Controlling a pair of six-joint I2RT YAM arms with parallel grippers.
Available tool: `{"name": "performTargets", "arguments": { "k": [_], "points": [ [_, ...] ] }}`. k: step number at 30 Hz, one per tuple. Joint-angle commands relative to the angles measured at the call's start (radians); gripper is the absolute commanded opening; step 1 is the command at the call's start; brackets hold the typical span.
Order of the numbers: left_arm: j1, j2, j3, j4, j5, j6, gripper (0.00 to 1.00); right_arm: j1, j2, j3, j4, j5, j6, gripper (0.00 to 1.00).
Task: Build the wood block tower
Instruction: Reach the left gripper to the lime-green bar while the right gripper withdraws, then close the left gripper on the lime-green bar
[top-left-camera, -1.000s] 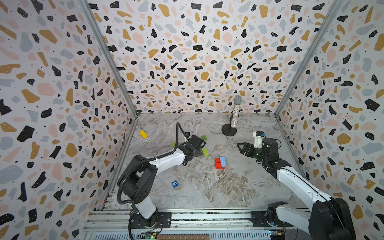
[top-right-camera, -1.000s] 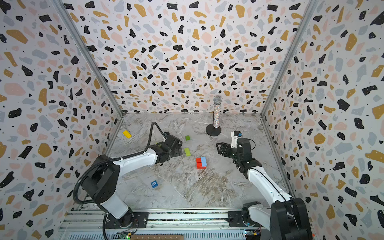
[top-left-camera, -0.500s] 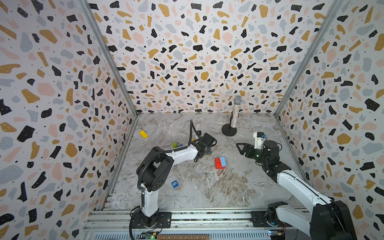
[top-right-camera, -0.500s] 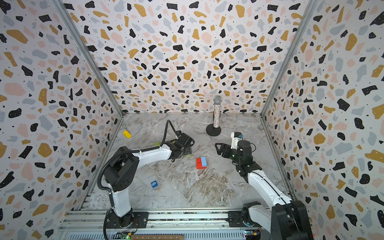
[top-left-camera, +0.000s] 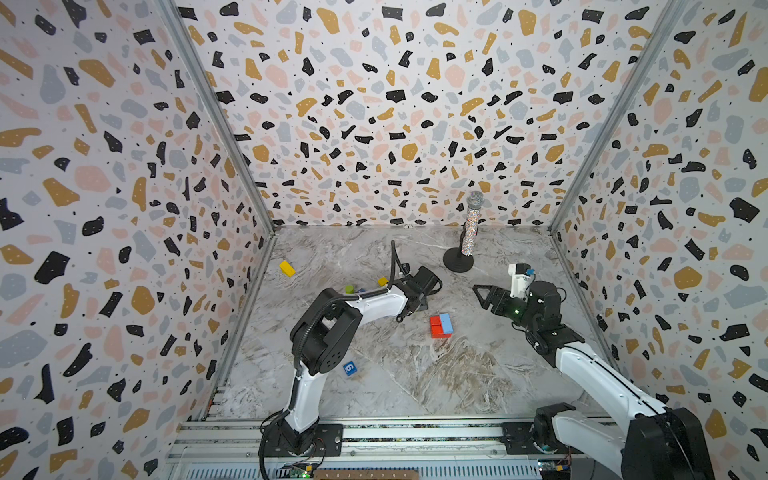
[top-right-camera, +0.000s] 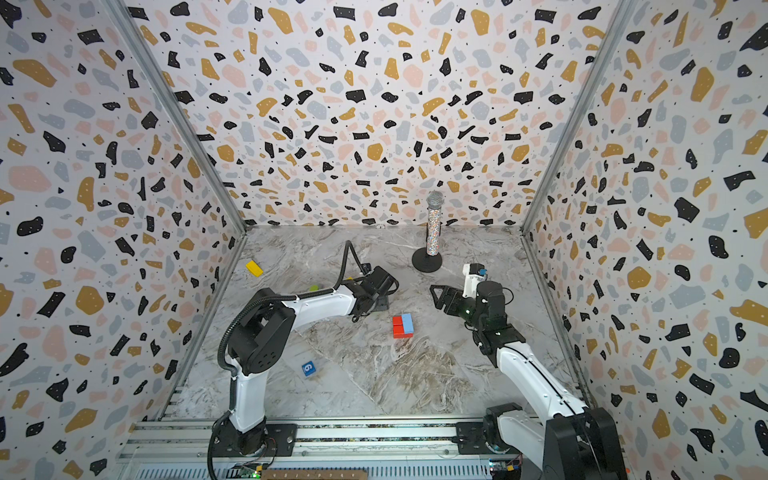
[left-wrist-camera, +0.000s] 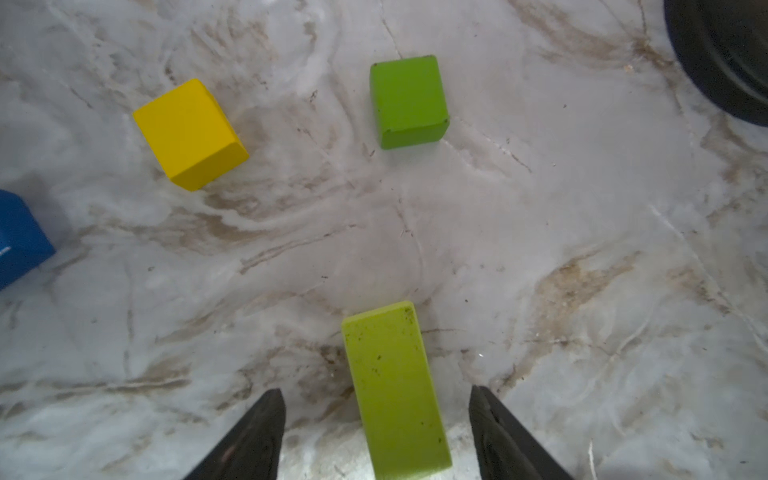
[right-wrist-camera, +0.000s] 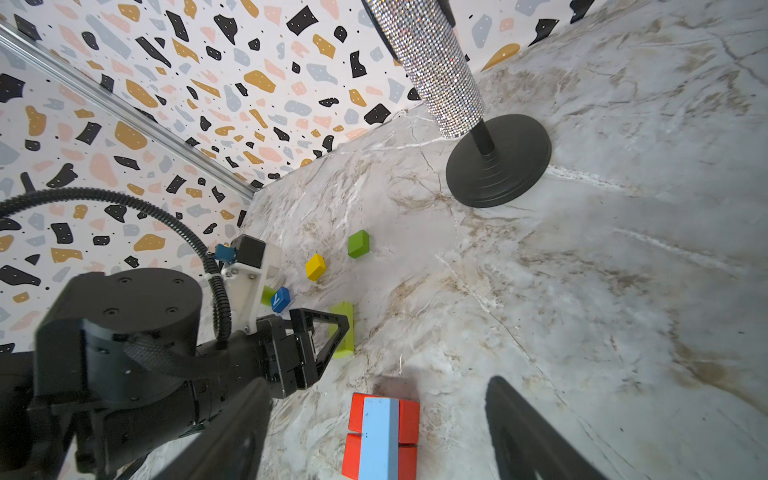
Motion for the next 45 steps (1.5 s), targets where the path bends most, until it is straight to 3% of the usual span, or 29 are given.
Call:
{"name": "performTargets", "arguments": {
  "k": [1, 22, 34, 45],
  "points": [
    [-0.002, 0.012, 0.023, -0.012, -0.014, -0.017, 0.69, -0.002, -0.023, -0.002, 0.012, -0.011, 0.003, 0.83],
    [-0.003, 0.042, 0.060, -0.021, -0.005, -0.006, 0.47, 0.000, -0.021, -0.010, 0.025, -0.020, 0.010, 0.82],
    [-0.003, 0.055, 0.064, -0.020, -0.006, -0.009, 0.50, 0.000, -0.021, -0.011, 0.028, -0.023, 0.012, 0.83],
    [-0.003, 0.062, 0.058, -0.010, 0.001, -0.014, 0.41, 0.000, -0.021, -0.016, 0.036, -0.022, 0.015, 0.83]
  ]
}}
